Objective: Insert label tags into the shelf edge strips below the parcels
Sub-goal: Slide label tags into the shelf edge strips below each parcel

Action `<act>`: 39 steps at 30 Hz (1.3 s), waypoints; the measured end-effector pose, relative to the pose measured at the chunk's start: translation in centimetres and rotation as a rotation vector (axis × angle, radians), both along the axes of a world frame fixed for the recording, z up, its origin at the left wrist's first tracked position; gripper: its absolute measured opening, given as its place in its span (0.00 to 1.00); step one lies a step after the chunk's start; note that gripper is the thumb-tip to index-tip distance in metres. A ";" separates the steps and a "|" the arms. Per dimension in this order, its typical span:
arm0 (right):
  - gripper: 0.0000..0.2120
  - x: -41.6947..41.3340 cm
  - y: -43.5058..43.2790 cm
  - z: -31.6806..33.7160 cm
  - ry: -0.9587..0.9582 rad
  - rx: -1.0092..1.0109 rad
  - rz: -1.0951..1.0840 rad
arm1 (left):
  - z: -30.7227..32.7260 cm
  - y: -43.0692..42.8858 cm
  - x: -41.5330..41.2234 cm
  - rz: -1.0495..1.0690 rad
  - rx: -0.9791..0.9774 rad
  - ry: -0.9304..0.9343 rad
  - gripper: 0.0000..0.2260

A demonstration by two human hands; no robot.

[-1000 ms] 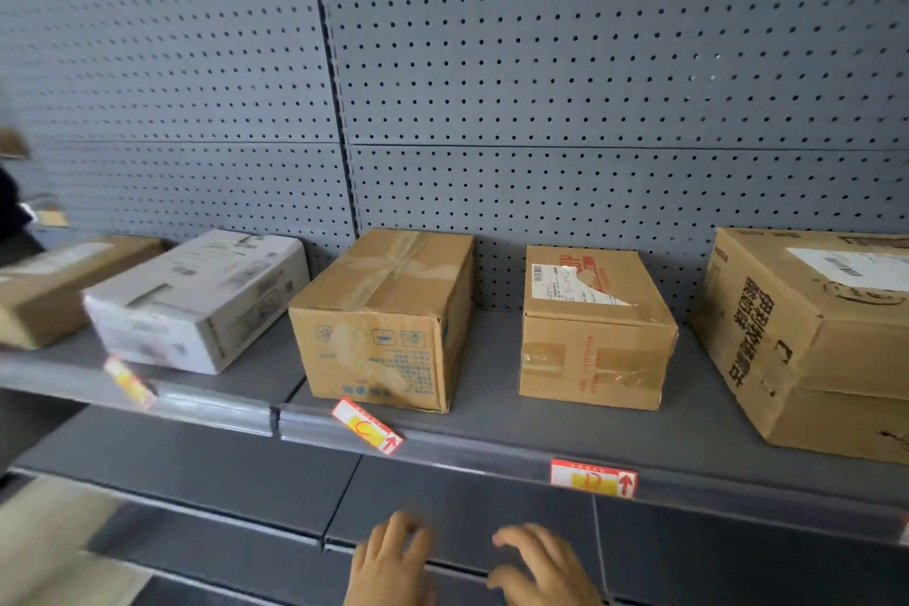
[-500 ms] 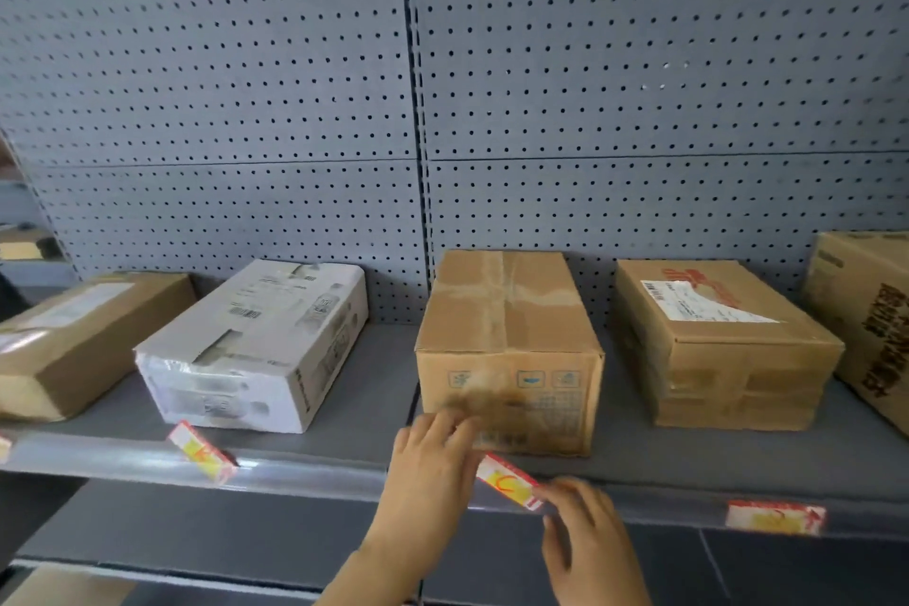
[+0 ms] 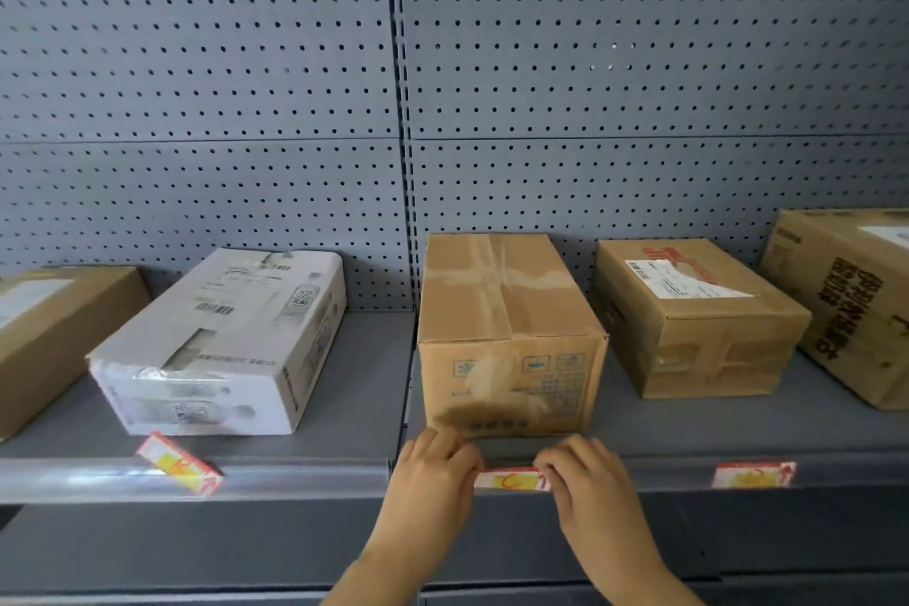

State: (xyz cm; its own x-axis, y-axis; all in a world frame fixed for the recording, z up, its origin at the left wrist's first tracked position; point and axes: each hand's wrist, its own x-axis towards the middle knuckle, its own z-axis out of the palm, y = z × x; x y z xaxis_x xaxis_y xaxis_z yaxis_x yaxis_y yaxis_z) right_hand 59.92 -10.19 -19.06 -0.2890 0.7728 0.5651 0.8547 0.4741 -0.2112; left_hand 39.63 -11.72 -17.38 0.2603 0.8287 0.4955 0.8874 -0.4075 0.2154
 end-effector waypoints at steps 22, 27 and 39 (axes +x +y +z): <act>0.29 1.7 -1.8 -4.0 0.130 0.053 -0.120 | -5.4 -3.1 4.9 0.330 0.111 -0.222 0.25; 0.30 1.8 -2.0 -4.4 0.028 0.099 -0.018 | -5.8 -3.5 5.9 0.382 0.100 -0.208 0.29; 0.26 1.7 -1.4 -3.8 0.030 0.149 0.012 | -5.6 -3.1 5.9 0.444 0.141 -0.135 0.27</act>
State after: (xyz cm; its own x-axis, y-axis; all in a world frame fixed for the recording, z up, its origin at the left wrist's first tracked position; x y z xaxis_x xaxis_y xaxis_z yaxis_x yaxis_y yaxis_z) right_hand 61.58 -11.61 -22.85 -0.2790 0.6761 0.6819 0.8431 0.5124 -0.1631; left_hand 45.54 -14.81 -22.95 -0.1778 0.7674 0.6160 0.9500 -0.0295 0.3109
